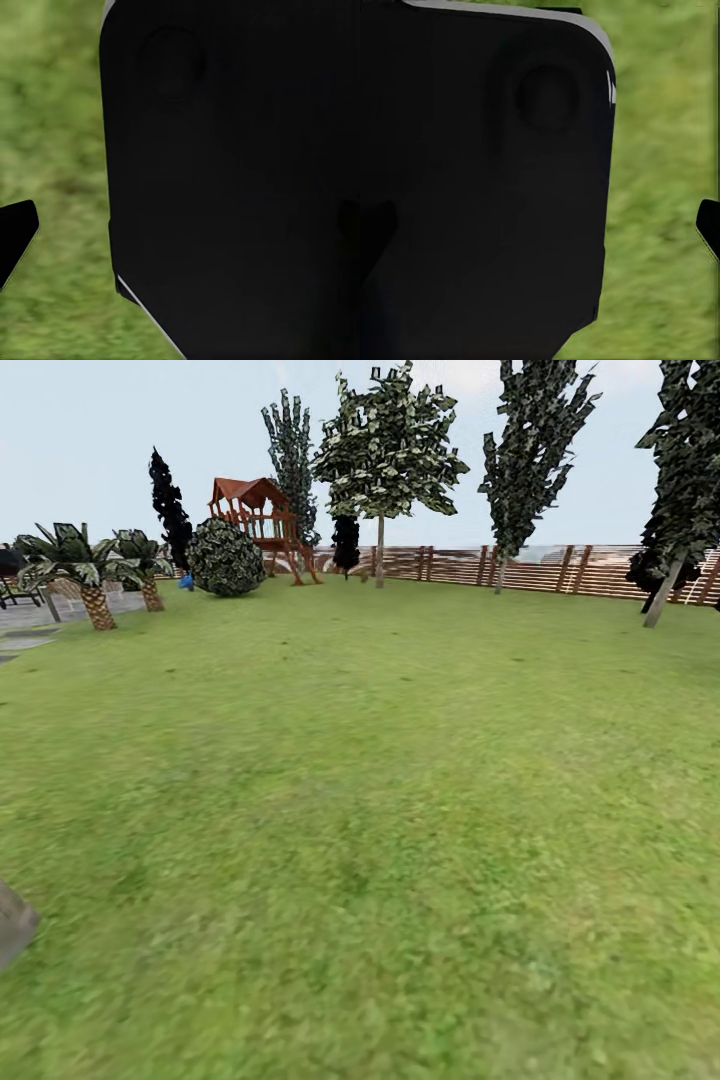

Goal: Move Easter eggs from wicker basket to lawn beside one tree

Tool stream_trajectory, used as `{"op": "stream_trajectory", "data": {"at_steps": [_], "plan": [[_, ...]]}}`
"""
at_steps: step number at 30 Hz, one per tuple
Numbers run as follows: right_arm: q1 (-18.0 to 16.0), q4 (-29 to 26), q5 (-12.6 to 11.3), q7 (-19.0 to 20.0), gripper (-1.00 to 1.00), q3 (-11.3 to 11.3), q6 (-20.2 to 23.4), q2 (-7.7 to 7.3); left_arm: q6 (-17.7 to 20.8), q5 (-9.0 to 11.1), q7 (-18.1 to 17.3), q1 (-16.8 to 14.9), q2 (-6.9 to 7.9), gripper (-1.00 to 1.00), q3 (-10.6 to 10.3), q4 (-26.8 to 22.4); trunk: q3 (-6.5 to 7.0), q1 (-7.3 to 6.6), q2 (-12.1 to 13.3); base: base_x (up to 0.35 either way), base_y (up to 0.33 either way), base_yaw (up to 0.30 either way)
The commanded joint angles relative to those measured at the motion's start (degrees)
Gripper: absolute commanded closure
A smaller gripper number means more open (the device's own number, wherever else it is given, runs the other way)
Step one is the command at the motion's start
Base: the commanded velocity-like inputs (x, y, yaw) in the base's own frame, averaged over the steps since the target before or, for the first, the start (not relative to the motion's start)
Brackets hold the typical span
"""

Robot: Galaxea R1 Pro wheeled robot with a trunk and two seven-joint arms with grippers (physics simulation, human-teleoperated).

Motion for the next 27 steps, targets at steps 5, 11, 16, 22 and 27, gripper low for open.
{"op": "stream_trajectory", "data": {"at_steps": [5,11,16,22,27], "plan": [[0.0,0.0,0.0,0.0,-1.00,0.0,-0.2,0.00,-0.1,0.1,0.0,0.0,0.01,-1.00,0.0,-0.1,-0.04,0.03,0.0,0.327,0.000,0.000],[0.0,0.0,0.0,0.0,-1.00,0.0,-0.2,0.00,-0.1,0.1,0.0,0.0,0.00,-1.00,0.0,-0.1,-0.04,0.03,0.0,0.328,0.000,0.000],[0.0,0.0,0.0,0.0,-1.00,0.0,-0.2,0.00,-0.1,0.0,0.0,0.0,0.00,-1.00,0.0,-0.1,-0.04,0.03,0.0,0.327,0.000,0.000],[0.0,0.0,0.0,0.0,-1.00,0.0,-0.2,0.00,-0.1,0.0,0.0,0.0,0.00,-1.00,0.0,-0.1,-0.04,0.03,0.0,0.327,0.000,0.000],[0.0,0.0,0.0,0.0,-1.00,0.0,-0.2,0.00,-0.1,0.0,0.0,0.0,0.00,-1.00,0.0,-0.1,-0.04,0.03,0.0,0.327,0.000,0.000]]}}
